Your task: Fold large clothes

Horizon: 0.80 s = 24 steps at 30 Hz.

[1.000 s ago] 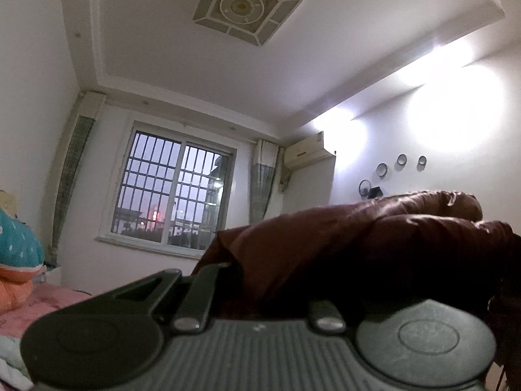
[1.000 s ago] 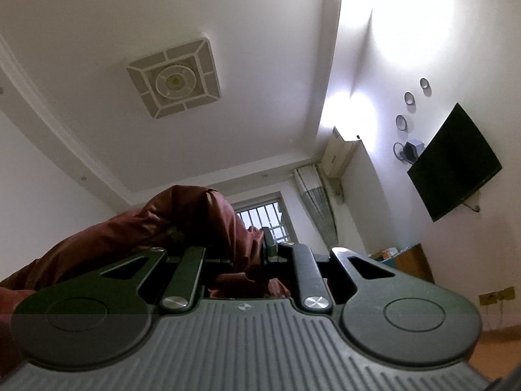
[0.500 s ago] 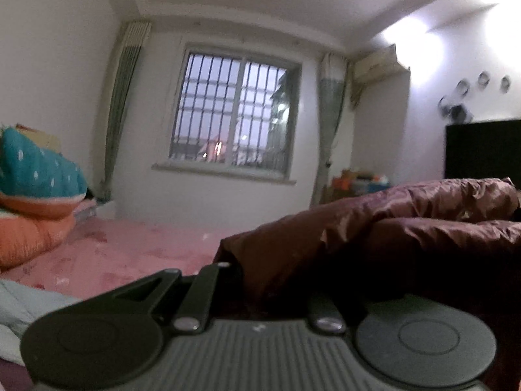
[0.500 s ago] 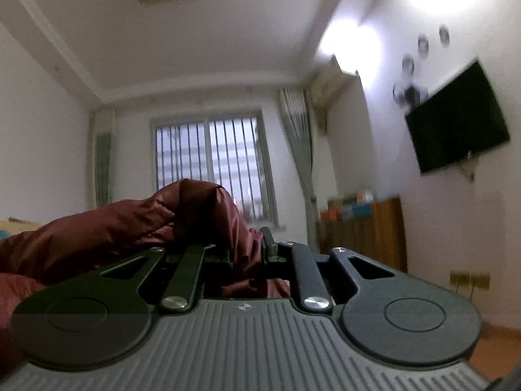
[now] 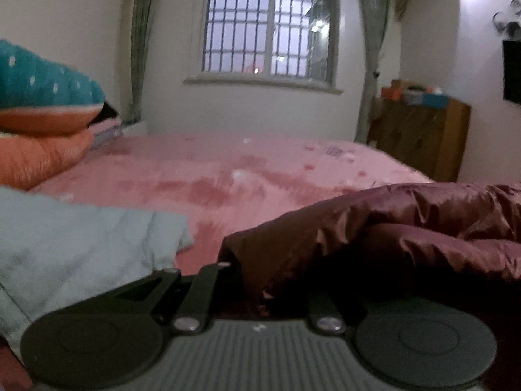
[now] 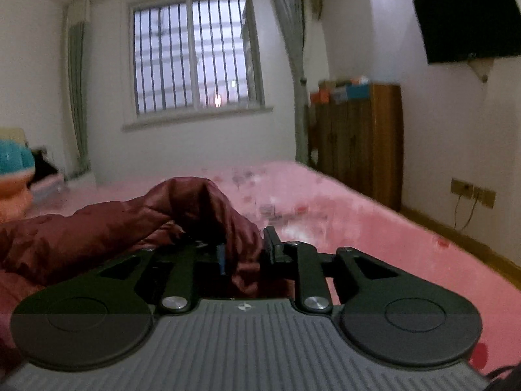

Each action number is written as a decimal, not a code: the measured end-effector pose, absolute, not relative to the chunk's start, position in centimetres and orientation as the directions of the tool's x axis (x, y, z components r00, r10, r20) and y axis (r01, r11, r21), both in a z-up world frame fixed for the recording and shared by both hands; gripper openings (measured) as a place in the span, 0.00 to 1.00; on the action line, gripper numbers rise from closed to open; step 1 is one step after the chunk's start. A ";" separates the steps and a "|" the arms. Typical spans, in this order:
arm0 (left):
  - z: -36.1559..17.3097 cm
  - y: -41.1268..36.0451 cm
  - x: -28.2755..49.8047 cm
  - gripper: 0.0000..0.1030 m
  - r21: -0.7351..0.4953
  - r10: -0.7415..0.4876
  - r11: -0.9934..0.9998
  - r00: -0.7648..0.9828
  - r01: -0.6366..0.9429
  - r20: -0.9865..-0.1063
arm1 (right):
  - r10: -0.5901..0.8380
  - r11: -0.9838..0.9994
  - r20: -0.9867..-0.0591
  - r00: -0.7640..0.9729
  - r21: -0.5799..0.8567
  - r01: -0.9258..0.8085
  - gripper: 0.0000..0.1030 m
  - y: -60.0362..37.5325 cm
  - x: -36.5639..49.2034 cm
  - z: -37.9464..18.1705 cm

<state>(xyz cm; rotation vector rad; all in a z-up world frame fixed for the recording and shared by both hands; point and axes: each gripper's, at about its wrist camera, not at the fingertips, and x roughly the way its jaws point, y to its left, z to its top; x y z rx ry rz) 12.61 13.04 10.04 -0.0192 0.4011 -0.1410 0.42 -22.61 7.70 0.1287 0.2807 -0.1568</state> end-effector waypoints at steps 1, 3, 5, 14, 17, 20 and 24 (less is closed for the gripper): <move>9.5 13.1 12.8 0.07 -0.043 -0.137 0.990 0.908 0.131 -0.397 | -0.141 0.979 -0.299 0.944 0.098 0.178 0.51 -22.3 1.0 5.9; 8.7 13.1 12.6 0.08 -0.028 -0.131 0.991 0.902 0.131 -0.411 | -0.141 0.979 -0.320 0.937 0.098 0.181 0.62 -22.5 1.7 4.6; 7.8 12.9 12.2 0.14 -0.008 -0.122 0.991 0.895 0.131 -0.429 | -0.124 0.979 -0.340 0.932 0.112 0.172 0.68 -23.1 2.2 3.5; 7.5 14.7 9.0 0.64 -0.032 -0.106 0.994 0.860 0.104 -0.499 | -0.138 0.985 -0.392 0.909 0.046 0.169 0.99 -23.3 0.8 3.9; 7.8 14.7 6.7 0.70 -0.007 -0.112 0.992 0.858 0.126 -0.501 | -0.129 0.981 -0.404 0.906 0.079 0.175 1.00 -23.2 -2.5 5.2; 8.2 14.2 4.4 0.74 0.031 -0.117 0.988 0.860 0.153 -0.496 | -0.131 0.972 -0.402 0.906 0.127 0.196 1.00 -23.9 -4.0 7.0; 8.5 13.6 2.2 0.77 0.079 -0.120 0.980 0.855 0.185 -0.505 | -0.149 0.947 -0.407 0.901 0.204 0.249 1.00 -23.9 -7.8 7.2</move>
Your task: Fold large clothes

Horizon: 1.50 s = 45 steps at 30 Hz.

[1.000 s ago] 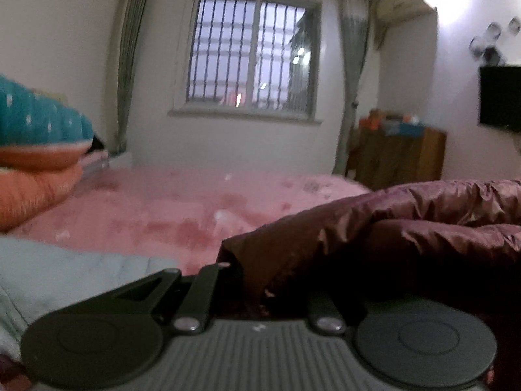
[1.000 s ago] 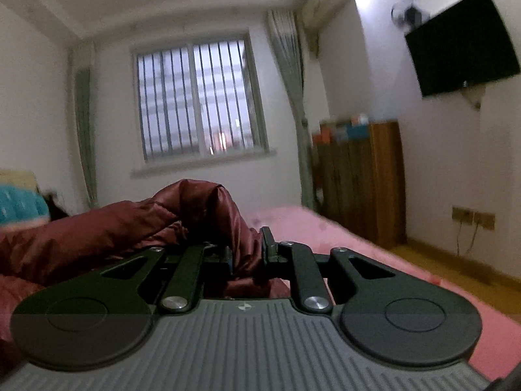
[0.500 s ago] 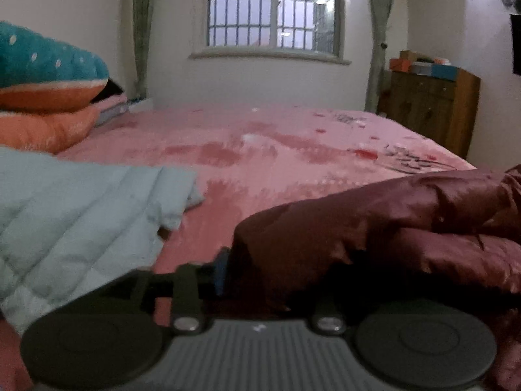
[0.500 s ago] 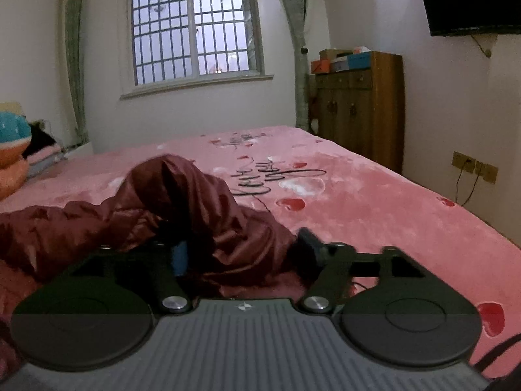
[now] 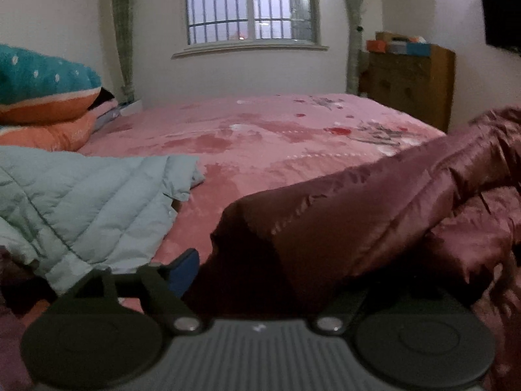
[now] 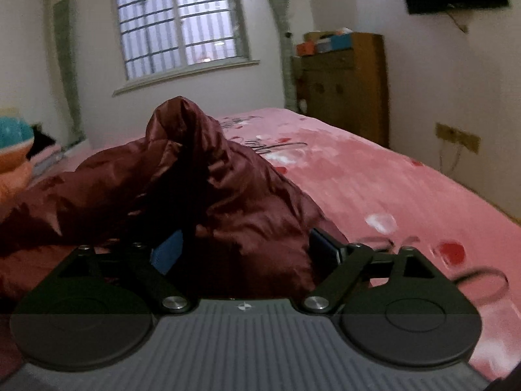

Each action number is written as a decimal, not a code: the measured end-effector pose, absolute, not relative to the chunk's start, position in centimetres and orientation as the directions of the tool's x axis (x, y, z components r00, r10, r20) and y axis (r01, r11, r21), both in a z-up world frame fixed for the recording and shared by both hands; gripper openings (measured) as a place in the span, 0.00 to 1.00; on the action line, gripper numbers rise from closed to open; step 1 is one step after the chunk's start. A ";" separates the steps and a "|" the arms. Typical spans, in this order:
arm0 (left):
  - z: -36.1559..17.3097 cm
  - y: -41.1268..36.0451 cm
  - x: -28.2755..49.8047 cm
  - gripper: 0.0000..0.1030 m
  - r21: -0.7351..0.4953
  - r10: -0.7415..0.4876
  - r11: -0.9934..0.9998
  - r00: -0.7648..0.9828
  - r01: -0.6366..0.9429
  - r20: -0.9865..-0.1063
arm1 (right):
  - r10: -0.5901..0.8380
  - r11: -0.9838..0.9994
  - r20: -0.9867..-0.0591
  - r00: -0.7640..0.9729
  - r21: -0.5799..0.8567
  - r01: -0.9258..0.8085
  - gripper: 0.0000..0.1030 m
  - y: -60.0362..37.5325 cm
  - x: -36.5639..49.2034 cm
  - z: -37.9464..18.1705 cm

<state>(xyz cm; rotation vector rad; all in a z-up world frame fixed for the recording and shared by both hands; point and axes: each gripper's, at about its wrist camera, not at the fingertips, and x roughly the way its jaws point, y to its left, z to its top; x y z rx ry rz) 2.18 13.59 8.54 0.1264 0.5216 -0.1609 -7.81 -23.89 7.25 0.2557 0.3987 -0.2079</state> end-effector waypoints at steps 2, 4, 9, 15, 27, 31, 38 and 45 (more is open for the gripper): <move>8.7 13.6 1.0 0.78 0.078 -0.130 0.977 0.850 0.196 -0.511 | -0.159 0.934 -0.409 0.899 0.232 0.270 1.00 -23.8 -9.4 7.3; 8.8 13.8 0.1 0.80 0.061 -0.146 0.976 0.842 0.207 -0.520 | -0.195 0.923 -0.407 0.892 0.233 0.307 1.00 -23.3 -11.7 7.5; 9.2 14.5 -2.1 0.84 0.042 -0.152 0.978 0.838 0.204 -0.524 | -0.259 0.900 -0.429 0.865 0.218 0.377 1.00 -23.4 -15.0 5.8; 9.8 15.3 -4.5 0.88 0.026 -0.142 0.983 0.837 0.183 -0.528 | -0.271 0.888 -0.475 0.837 0.213 0.408 1.00 -22.9 -18.1 4.1; 8.7 14.7 -7.0 0.97 0.031 -0.172 0.973 0.809 0.229 -0.562 | -0.202 0.898 -0.461 0.864 0.265 0.351 1.00 -20.5 -22.2 4.7; 7.7 14.4 -8.1 0.97 0.042 -0.183 0.966 0.794 0.254 -0.579 | -0.182 0.931 -0.450 0.874 0.209 0.301 1.00 -19.3 -22.5 4.8; 7.3 15.0 -11.2 0.97 0.013 -0.241 0.951 0.763 0.310 -0.600 | -0.240 0.916 -0.490 0.838 0.172 0.363 1.00 -20.2 -22.2 3.8; 5.2 13.2 -15.6 0.97 0.000 -0.305 0.914 0.689 0.405 -0.657 | -0.180 0.887 -0.553 0.813 0.266 0.378 1.00 -22.0 -21.9 2.3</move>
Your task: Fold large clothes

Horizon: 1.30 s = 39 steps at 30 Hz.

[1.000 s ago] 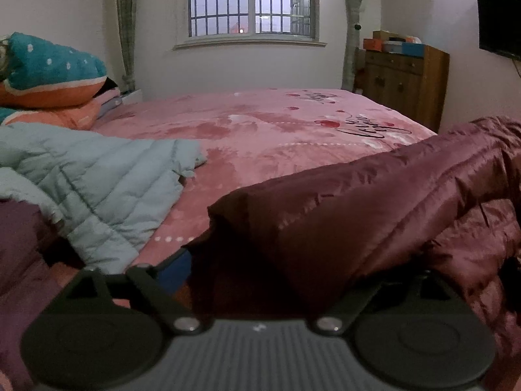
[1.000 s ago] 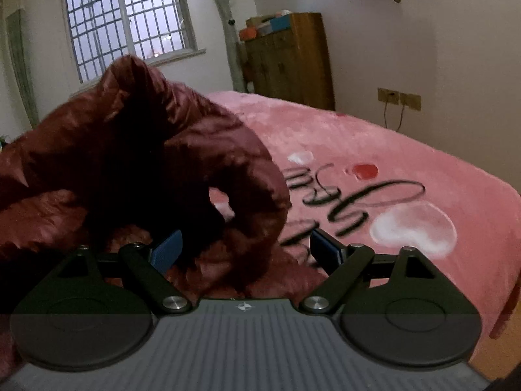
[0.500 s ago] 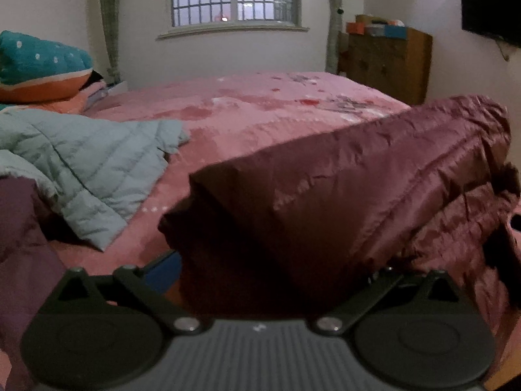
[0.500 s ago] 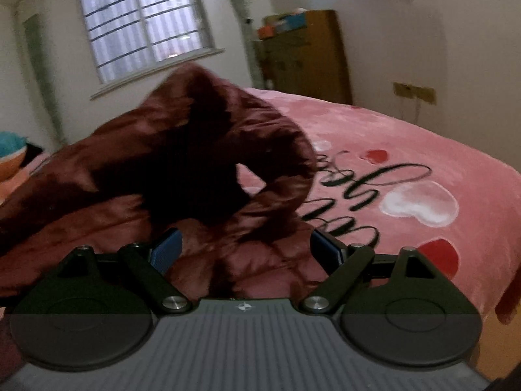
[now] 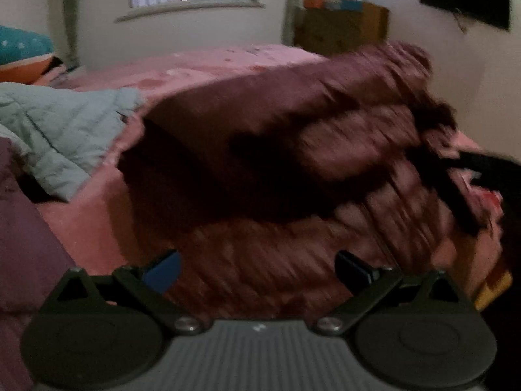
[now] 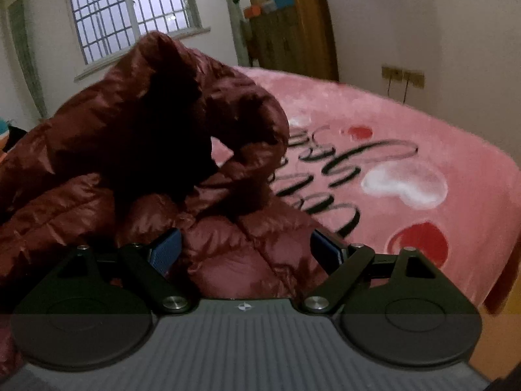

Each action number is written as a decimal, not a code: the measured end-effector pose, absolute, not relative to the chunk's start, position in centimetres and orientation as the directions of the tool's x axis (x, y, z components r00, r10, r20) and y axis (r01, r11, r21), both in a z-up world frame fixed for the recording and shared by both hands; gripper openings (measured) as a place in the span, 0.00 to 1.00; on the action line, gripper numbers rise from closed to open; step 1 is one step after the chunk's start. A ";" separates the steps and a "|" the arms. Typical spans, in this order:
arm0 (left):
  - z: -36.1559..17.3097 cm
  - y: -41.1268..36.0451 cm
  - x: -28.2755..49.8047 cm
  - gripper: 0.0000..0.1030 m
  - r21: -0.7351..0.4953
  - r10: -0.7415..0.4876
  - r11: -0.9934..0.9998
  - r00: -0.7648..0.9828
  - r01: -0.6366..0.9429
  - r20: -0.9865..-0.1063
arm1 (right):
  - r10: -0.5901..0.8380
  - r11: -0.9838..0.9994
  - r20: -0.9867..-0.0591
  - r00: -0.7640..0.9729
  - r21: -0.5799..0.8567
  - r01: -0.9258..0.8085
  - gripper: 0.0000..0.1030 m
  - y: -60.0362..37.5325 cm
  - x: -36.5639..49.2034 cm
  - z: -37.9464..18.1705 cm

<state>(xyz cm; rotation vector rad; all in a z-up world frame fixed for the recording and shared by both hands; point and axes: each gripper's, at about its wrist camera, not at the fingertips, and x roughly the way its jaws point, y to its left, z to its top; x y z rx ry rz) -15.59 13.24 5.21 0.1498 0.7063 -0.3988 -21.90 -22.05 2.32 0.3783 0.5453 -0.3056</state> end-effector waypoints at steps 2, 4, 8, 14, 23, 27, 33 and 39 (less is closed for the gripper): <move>4.5 12.4 -16.5 0.97 0.026 -0.302 0.905 0.684 0.424 -0.664 | -0.148 0.885 -0.561 0.814 0.292 0.362 1.00 -22.2 -21.8 2.0; 3.6 11.6 -17.0 0.94 0.064 -0.279 0.902 0.688 0.428 -0.670 | -0.132 0.893 -0.565 0.814 0.288 0.345 1.00 -21.9 -21.5 1.7; 2.0 10.5 -16.9 0.92 0.142 -0.211 0.905 0.713 0.402 -0.669 | -0.142 0.918 -0.581 0.801 0.226 0.326 1.00 -21.1 -20.9 1.3; 0.6 9.5 -16.4 0.84 0.226 -0.147 0.901 0.750 0.370 -0.645 | -0.193 0.917 -0.587 0.786 0.177 0.357 0.81 -21.7 -20.2 0.7; 3.1 11.5 -12.2 0.42 0.094 -0.156 0.958 0.764 0.272 -0.627 | -0.207 0.897 -0.557 0.805 0.219 0.383 0.48 -23.6 -18.7 0.5; 4.9 12.7 -8.9 0.34 0.002 -0.162 0.978 0.772 0.207 -0.614 | -0.239 0.894 -0.527 0.815 0.208 0.397 0.44 -24.2 -17.5 0.8; 7.0 12.2 -3.3 0.32 -0.029 -0.156 0.985 0.792 0.172 -0.590 | -0.272 0.884 -0.491 0.828 0.212 0.416 0.43 -25.1 -14.7 1.0; 9.0 11.0 3.3 0.32 -0.008 -0.133 0.988 0.826 0.153 -0.548 | -0.306 0.882 -0.457 0.835 0.195 0.429 0.43 -26.0 -11.3 0.9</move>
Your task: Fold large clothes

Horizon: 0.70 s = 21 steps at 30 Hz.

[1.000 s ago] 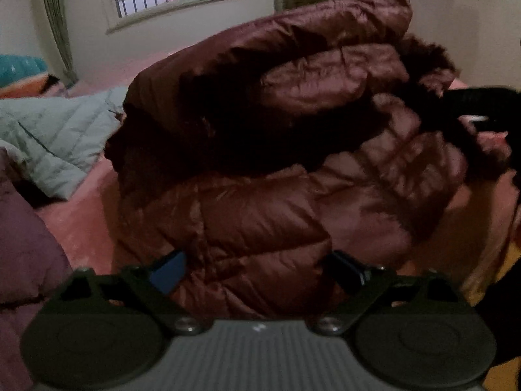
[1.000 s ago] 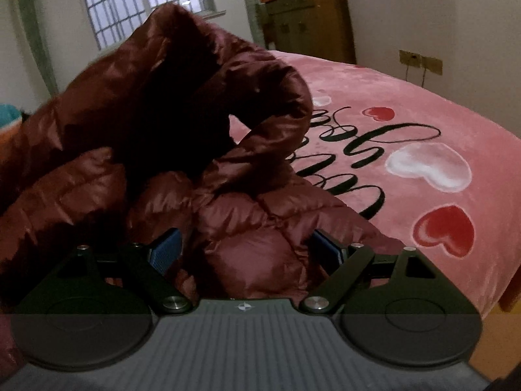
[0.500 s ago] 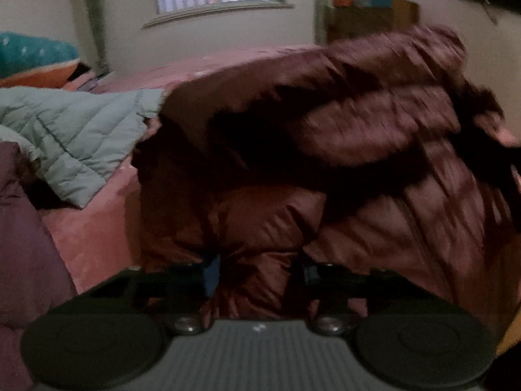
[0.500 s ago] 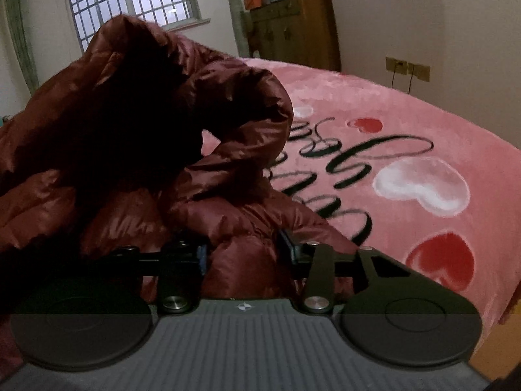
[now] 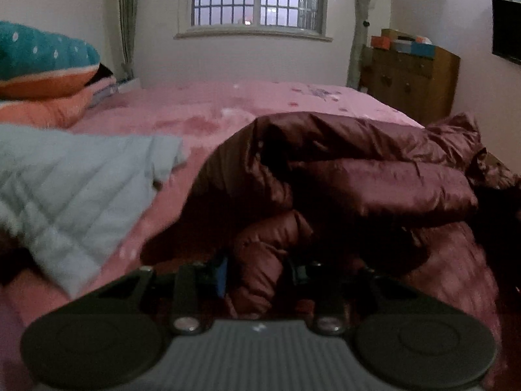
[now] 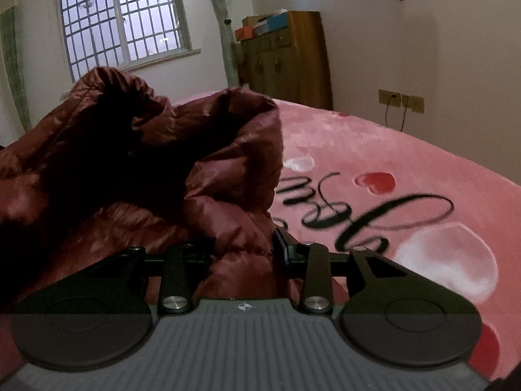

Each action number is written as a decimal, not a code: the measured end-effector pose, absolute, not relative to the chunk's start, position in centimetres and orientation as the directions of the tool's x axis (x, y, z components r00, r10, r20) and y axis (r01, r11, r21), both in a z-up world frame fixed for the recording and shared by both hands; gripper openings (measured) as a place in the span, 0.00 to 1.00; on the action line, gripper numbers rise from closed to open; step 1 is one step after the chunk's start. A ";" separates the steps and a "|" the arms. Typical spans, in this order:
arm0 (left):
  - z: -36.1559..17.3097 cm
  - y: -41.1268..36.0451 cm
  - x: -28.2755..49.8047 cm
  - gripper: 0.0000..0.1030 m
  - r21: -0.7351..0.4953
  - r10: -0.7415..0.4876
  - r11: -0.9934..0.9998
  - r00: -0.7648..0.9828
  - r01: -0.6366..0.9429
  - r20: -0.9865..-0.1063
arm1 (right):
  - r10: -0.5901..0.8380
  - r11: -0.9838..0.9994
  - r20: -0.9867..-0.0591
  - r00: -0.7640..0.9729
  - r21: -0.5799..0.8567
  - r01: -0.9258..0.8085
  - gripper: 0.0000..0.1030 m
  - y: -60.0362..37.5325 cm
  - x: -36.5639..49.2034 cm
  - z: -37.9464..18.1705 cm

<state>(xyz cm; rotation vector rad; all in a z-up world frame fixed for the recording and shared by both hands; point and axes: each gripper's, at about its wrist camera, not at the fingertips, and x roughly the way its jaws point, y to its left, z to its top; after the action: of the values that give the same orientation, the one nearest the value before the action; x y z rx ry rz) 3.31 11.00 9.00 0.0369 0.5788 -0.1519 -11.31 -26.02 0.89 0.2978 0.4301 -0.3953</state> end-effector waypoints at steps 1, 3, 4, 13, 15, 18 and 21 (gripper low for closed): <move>9.2 10.7 4.5 0.32 -0.004 -0.126 0.989 0.830 0.148 -0.544 | -0.314 0.880 -0.449 0.837 0.194 0.434 0.43 -26.4 -10.7 0.9; 9.3 10.4 6.7 0.32 0.001 -0.114 0.991 0.835 0.136 -0.538 | -0.333 0.874 -0.442 0.833 0.188 0.449 0.43 -27.1 -9.6 0.8; 9.4 10.2 7.9 0.32 0.007 -0.104 0.992 0.840 0.127 -0.533 | -0.340 0.868 -0.440 0.831 0.193 0.457 0.43 -27.6 -9.0 0.7; 7.9 9.8 16.2 0.32 0.096 0.046 0.995 0.871 0.002 -0.490 | -0.431 0.810 -0.428 0.794 0.205 0.550 0.43 -31.9 -3.9 -0.6; 7.3 10.4 17.8 0.32 0.108 0.086 0.993 0.868 -0.038 -0.488 | -0.453 0.796 -0.439 0.776 0.192 0.573 0.43 -32.9 -2.7 -1.3; 6.7 11.8 19.7 0.36 0.124 0.153 0.987 0.861 -0.105 -0.484 | -0.477 0.780 -0.445 0.758 0.182 0.598 0.46 -34.2 -1.5 -1.9; 6.4 13.4 20.6 0.42 0.132 0.209 0.977 0.852 -0.166 -0.480 | -0.498 0.767 -0.459 0.735 0.163 0.621 0.56 -35.1 -0.7 -2.5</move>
<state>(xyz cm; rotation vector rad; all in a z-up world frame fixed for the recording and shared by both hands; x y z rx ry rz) 20.57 13.42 6.41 0.0873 0.5144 0.1975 -0.72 -35.14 -2.50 0.3176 0.4088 -0.6263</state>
